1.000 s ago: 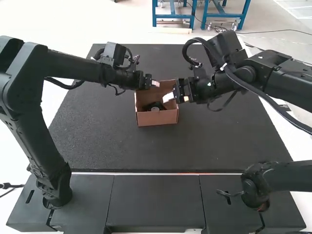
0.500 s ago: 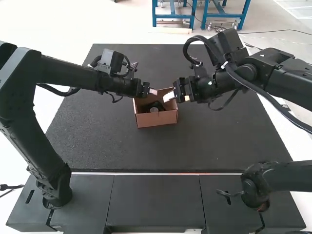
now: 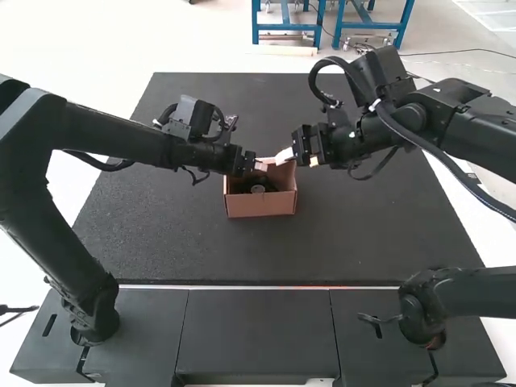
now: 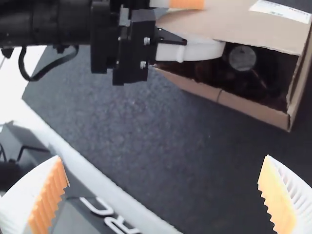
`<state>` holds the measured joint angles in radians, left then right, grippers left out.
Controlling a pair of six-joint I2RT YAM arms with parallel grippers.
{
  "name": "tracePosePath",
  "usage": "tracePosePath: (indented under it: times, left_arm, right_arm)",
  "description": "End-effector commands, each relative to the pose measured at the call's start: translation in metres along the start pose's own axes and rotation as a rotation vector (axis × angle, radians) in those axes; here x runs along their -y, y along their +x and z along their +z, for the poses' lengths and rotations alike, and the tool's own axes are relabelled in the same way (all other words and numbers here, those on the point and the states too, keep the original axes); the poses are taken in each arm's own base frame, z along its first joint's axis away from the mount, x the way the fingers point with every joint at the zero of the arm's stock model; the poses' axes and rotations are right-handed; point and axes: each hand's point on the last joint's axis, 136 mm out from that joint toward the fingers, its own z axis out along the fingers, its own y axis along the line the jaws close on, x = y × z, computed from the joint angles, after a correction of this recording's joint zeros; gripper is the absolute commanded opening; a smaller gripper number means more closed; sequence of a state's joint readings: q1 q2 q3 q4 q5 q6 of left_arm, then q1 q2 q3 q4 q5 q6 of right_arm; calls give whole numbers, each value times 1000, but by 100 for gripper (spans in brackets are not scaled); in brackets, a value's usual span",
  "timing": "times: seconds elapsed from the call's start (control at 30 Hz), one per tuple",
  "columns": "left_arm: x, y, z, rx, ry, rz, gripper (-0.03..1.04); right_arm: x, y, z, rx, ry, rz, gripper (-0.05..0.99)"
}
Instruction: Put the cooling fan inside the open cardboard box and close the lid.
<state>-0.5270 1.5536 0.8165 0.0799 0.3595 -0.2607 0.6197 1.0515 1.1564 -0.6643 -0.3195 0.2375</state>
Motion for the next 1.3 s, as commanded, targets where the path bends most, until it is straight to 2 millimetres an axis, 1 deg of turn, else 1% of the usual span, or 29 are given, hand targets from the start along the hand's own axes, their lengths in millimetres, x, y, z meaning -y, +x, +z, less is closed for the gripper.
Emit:
tracePosePath:
  times: [0.0, 0.1, 0.2, 0.3, 0.37, 0.47, 0.67, 0.83, 0.93, 1.03, 1.13, 1.27]
  left_arm:
    - [27, 38, 5, -94, 80, -10, 85]
    - [27, 48, 6, -114, 73, 20, 85]
    - [21, 55, 5, -118, 46, 47, 85]
    - [20, 51, 3, -90, 41, 61, 85]
    - [21, 44, 2, -67, 44, 66, 85]
    - [23, 24, -4, -14, 47, 67, 85]
    - [34, -40, -29, 120, 52, 84, 85]
    - [46, -85, -52, 196, 64, 62, 85]
    - [53, -103, -63, 222, 72, 55, 86]
    - [58, -107, -66, 210, 88, 39, 86]
    - [57, -99, -63, 182, 88, 30, 86]
    - [50, -73, -53, 132, 82, 13, 86]
  right_arm:
    - [-5, -9, -6, 20, -19, 17, 91]
    - [-5, -9, -7, 23, -20, 20, 91]
    - [-5, -10, -7, 23, -19, 26, 91]
    - [-6, -9, -7, 22, -23, 26, 91]
    - [-6, -9, -8, 24, -23, 27, 91]
    - [-7, -10, -10, 26, -25, 26, 91]
    - [-6, -6, -10, 24, -26, 27, 91]
    - [-7, -1, -11, 21, -34, 39, 91]
    - [-6, 1, -11, 20, -36, 42, 91]
    - [-6, 2, -10, 17, -35, 44, 91]
    - [-6, 1, -11, 20, -36, 43, 91]
    - [-9, 0, -14, 28, -45, 46, 91]
